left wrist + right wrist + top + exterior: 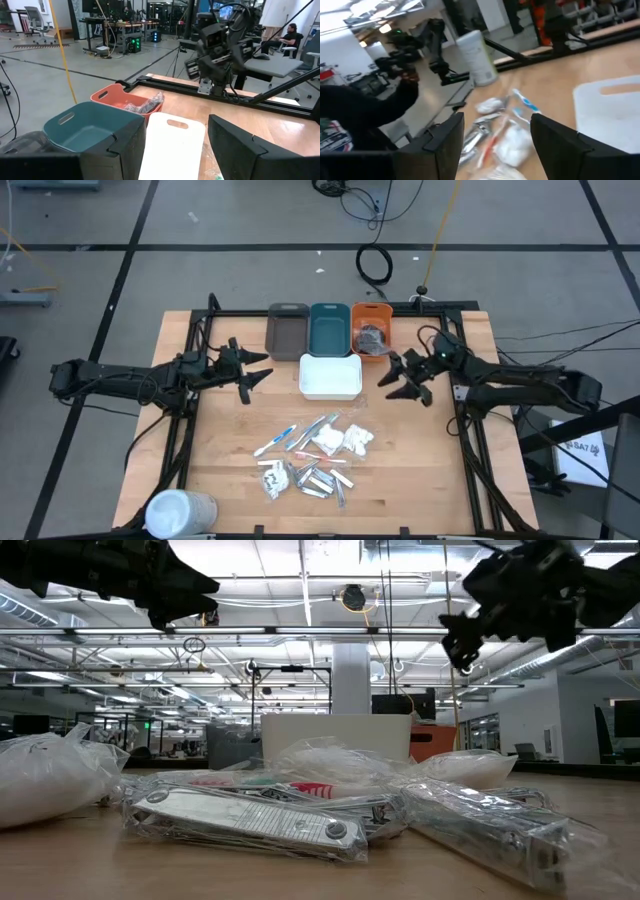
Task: Pick & Place Travel size toiletries
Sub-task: Put the blue toothbrush into the black bin
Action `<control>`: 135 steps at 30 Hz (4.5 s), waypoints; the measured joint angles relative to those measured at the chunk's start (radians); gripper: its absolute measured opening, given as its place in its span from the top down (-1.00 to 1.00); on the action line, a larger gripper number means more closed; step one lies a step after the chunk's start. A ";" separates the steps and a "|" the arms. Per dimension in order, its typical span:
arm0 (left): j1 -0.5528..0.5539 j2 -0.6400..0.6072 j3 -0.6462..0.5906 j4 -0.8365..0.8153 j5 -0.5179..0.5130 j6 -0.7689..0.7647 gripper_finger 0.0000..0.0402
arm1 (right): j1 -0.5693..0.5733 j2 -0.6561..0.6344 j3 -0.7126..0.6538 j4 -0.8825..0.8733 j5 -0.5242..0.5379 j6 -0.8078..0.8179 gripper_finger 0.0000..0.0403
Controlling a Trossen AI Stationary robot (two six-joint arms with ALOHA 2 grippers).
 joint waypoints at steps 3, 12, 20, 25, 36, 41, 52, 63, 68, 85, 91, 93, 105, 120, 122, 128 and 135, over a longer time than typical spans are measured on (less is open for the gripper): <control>0.000 0.000 0.000 0.000 0.000 -0.001 -0.05 | 0.036 -0.084 -0.035 0.001 0.001 0.028 -0.04; -0.001 0.000 0.000 0.000 0.000 -0.029 -0.05 | 0.202 -0.261 -0.109 0.000 0.081 0.037 -0.03; -0.001 0.000 0.000 0.001 0.000 -0.041 -0.05 | 0.235 -0.408 -0.189 -0.001 0.084 0.042 -0.03; 0.000 0.000 0.000 0.031 0.000 -0.055 -0.05 | 0.212 -0.518 -0.259 -0.001 0.084 0.083 -0.03; 0.002 0.000 0.000 0.071 0.000 -0.057 -0.05 | 0.083 -0.659 -0.311 -0.094 0.126 -0.070 -0.03; 0.001 0.000 0.000 0.068 0.000 -0.081 -0.05 | 0.032 -0.661 -0.312 -0.316 0.322 -0.200 -0.03; -0.070 0.082 0.041 -0.092 -0.037 -0.187 -0.05 | 0.023 -0.661 -0.314 -0.367 0.375 -0.201 -0.03; -0.310 0.465 0.470 -0.846 -0.069 -0.572 -0.05 | 0.024 -0.661 -0.315 -0.371 0.375 -0.201 -0.03; -0.421 0.661 0.594 -1.046 0.008 -0.812 -0.05 | 0.024 -0.661 -0.315 -0.373 0.376 -0.202 -0.03; -0.500 0.972 0.630 -1.055 0.133 -1.023 -0.05 | 0.024 -0.661 -0.315 -0.217 0.502 -0.256 -0.03; -0.487 1.020 0.630 -1.059 0.136 -1.017 -0.05 | 0.024 -0.661 -0.315 -0.217 0.502 -0.255 -0.03; -0.484 1.032 0.630 -1.060 0.138 -1.004 -0.05 | 0.024 -0.661 -0.315 -0.217 0.502 -0.255 -0.03; -0.478 1.081 0.635 -1.051 0.223 -0.957 -0.02 | 0.024 -0.660 -0.315 -0.255 0.499 -0.222 -0.03; -0.411 1.082 0.632 -1.054 0.247 -0.842 0.95 | 0.025 -0.660 -0.315 -0.314 0.448 -0.200 -0.03; -0.405 1.073 0.632 -1.056 0.245 -0.844 0.93 | 0.025 -0.660 -0.315 -0.314 0.448 -0.200 -0.03; -0.416 0.991 0.623 -1.062 0.162 -0.849 0.97 | 0.025 -0.660 -0.315 -0.315 0.449 -0.200 -0.03; -0.458 0.831 0.626 -1.051 -0.100 -0.815 0.97 | 0.025 -0.660 -0.315 -0.319 0.449 -0.200 -0.03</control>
